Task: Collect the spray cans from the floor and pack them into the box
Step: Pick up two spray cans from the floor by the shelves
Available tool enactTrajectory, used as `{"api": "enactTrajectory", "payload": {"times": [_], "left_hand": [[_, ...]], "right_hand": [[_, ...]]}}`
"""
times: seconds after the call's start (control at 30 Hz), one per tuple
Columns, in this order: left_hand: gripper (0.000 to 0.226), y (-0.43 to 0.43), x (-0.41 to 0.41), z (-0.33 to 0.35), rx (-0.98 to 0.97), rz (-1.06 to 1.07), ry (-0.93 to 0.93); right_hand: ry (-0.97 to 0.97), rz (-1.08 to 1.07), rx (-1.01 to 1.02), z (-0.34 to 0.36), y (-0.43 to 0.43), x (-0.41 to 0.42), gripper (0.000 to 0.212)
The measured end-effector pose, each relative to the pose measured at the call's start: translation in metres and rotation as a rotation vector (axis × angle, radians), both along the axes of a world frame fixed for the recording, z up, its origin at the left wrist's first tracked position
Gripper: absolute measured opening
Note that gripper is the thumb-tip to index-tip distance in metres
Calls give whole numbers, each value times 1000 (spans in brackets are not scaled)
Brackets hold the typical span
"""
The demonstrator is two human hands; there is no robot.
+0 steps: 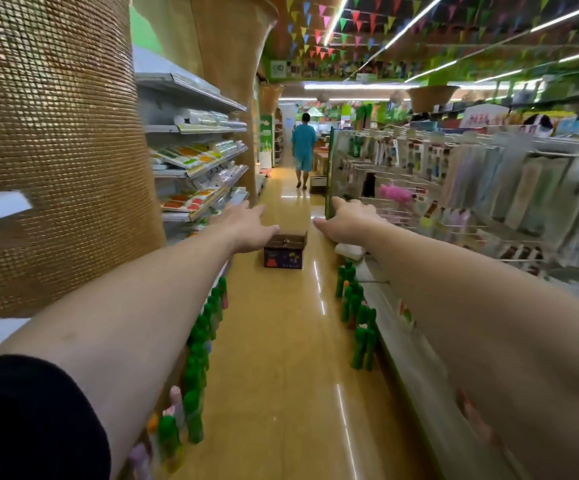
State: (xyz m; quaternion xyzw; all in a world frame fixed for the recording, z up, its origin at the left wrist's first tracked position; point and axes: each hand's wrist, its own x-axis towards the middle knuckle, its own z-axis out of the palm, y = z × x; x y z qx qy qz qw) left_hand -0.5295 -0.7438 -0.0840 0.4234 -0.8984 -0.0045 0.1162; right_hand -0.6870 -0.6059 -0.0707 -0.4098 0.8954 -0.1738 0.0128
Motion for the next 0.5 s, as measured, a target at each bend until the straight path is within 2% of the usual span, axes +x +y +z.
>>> {"api": "enactTrajectory", "payload": {"times": [0.17, 0.3, 0.5], "left_hand": [[77, -95, -86, 24, -30, 1, 63], [78, -158, -138, 25, -71, -24, -16], [77, -278, -214, 12, -44, -16, -24]], "right_hand": [[0, 7, -27, 12, -99, -80, 79], [-2, 21, -24, 13, -167, -125, 79], [22, -4, -18, 0, -286, -200, 80]]}}
